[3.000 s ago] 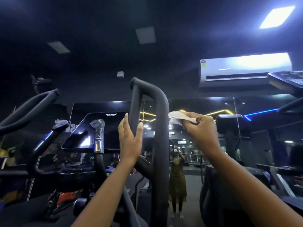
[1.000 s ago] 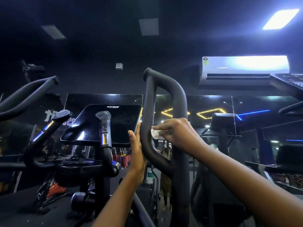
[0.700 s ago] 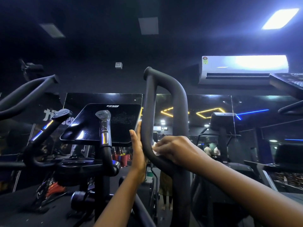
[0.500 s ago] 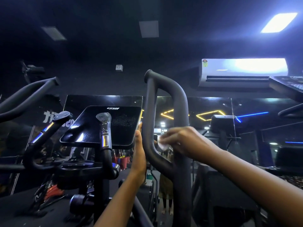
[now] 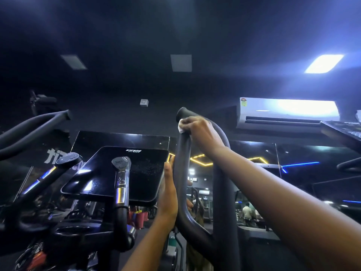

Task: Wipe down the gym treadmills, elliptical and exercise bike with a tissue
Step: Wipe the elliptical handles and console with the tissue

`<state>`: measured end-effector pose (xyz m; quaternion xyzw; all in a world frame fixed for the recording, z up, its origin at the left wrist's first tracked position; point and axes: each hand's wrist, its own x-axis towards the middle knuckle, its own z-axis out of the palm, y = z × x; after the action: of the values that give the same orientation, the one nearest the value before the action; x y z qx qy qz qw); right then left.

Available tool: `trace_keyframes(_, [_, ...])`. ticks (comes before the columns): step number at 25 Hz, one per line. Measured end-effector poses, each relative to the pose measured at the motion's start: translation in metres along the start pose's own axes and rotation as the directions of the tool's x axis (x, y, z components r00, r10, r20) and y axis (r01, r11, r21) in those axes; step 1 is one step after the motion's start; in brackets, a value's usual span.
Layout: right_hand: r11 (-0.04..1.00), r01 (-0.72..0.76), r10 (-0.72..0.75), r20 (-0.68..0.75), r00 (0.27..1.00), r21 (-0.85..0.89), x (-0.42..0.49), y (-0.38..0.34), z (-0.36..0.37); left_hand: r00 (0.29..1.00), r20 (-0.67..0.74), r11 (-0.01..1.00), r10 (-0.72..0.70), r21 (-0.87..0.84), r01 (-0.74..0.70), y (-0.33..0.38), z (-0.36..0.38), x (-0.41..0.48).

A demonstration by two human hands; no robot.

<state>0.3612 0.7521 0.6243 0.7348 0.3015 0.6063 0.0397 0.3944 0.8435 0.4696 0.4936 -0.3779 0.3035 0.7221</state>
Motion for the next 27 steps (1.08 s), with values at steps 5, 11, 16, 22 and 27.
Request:
trace_keyframes(5, [0.938,0.338,-0.340,-0.020,0.940,-0.081,-0.054,-0.015,0.002,1.000,-0.019,1.000,-0.003,0.013,0.003,-0.005,0.002,0.002])
trace_keyframes(11, [0.896,0.413,-0.411,0.046,0.910,-0.162,-0.011,0.005,-0.022,0.999,-0.020,1.000,0.025,0.010,-0.025,-0.010,0.000,0.003])
trace_keyframes(16, [0.911,0.275,-0.250,0.120,0.961,-0.306,0.009,0.009,-0.013,1.000,-0.022,0.999,0.008,0.032,-0.007,-0.004,0.001,0.000])
trace_keyframes(22, [0.892,0.421,-0.421,0.041,0.906,-0.164,-0.058,-0.015,-0.003,0.999,-0.053,0.999,-0.004,-0.036,0.002,0.006,0.005,-0.006])
trace_keyframes(27, [0.840,0.543,-0.528,0.207,0.824,-0.019,-0.105,-0.040,-0.004,0.997,-0.060,0.987,-0.049,-0.154,0.039,0.008,0.005,-0.020])
